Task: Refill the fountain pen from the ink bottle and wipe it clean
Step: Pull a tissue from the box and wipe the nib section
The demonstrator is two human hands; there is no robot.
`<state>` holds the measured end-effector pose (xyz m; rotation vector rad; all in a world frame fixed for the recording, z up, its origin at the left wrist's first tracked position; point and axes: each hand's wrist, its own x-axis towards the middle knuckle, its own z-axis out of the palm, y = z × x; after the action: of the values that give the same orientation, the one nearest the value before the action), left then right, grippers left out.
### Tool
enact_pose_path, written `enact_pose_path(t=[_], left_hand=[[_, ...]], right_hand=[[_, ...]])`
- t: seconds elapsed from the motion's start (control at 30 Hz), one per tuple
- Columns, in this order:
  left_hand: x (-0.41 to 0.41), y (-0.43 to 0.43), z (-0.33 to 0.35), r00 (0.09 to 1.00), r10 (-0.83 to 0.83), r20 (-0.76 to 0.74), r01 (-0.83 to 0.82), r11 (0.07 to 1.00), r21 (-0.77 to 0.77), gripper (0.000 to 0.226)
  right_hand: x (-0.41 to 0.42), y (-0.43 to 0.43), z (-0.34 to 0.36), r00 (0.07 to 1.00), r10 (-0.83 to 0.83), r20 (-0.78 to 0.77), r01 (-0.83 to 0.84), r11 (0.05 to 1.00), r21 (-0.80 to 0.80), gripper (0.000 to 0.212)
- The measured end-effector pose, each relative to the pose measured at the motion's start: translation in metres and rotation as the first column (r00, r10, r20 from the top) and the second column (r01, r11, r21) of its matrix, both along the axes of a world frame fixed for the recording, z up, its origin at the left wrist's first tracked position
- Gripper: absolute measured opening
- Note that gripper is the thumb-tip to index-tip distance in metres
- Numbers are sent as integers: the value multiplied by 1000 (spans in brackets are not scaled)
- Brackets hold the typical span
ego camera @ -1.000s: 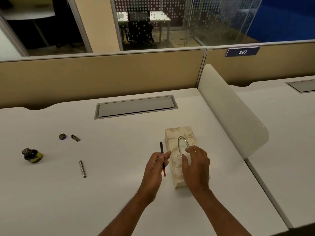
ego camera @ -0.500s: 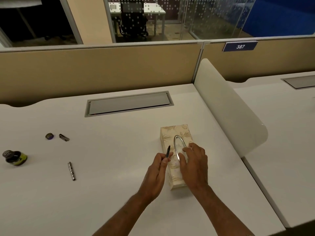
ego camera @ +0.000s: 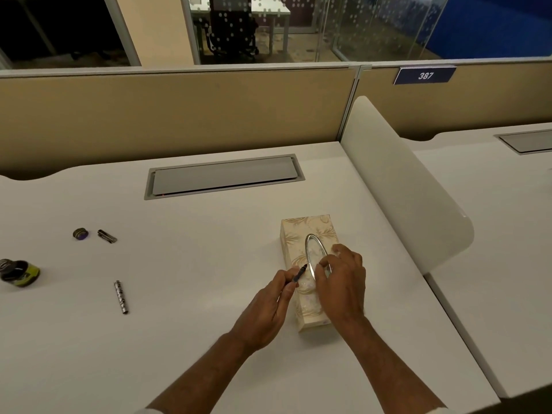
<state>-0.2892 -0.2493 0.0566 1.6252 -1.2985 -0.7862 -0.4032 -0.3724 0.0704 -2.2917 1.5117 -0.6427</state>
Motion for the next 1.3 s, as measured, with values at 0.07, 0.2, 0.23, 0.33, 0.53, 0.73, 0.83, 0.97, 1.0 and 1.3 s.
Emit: enact_pose_path(t=[0.07, 0.2, 0.23, 0.33, 0.53, 0.73, 0.83, 0.97, 1.0, 1.3], left_hand=[[1, 1, -1, 1000, -21, 18, 21, 1000, 19, 34], [5, 1, -10, 992, -76, 104, 68, 995, 73, 44], [5, 1, -11, 988, -82, 129, 72, 994, 79, 46], [7, 1, -16, 979, -89, 182, 76, 994, 81, 51], [13, 1, -21, 945, -124, 304, 107, 992, 70, 50], [23, -1, -13, 888, -210, 408, 198, 978, 71, 55], [27, -5, -10, 871, -228, 435, 217, 973, 76, 55], [26, -7, -10, 861, -230, 454, 224, 972, 66, 55], [26, -8, -11, 861, -227, 454, 225, 973, 59, 55], [25, -7, -14, 870, -213, 445, 221, 975, 34, 56]], right_hand=[[1, 0, 0, 1000, -3, 10, 3, 1000, 7, 5], [2, -1, -1, 997, 2, 78, -3, 1000, 6, 3], [2, -1, -2, 994, 8, 109, -8, 1000, 5, 1], [-3, -2, -3, 972, 18, 234, -24, 999, 24, 6], [-8, -5, -3, 932, -3, 363, -32, 995, 91, 6], [-5, -3, -4, 983, 35, 183, -44, 998, 48, 8], [-2, -5, -3, 972, -16, 234, -2, 997, 75, 3], [-2, -4, 0, 934, -81, 348, 30, 988, 150, 4], [-2, -3, 1, 924, -88, 372, 28, 986, 165, 5], [-5, 0, 3, 877, -110, 467, 6, 976, 218, 7]])
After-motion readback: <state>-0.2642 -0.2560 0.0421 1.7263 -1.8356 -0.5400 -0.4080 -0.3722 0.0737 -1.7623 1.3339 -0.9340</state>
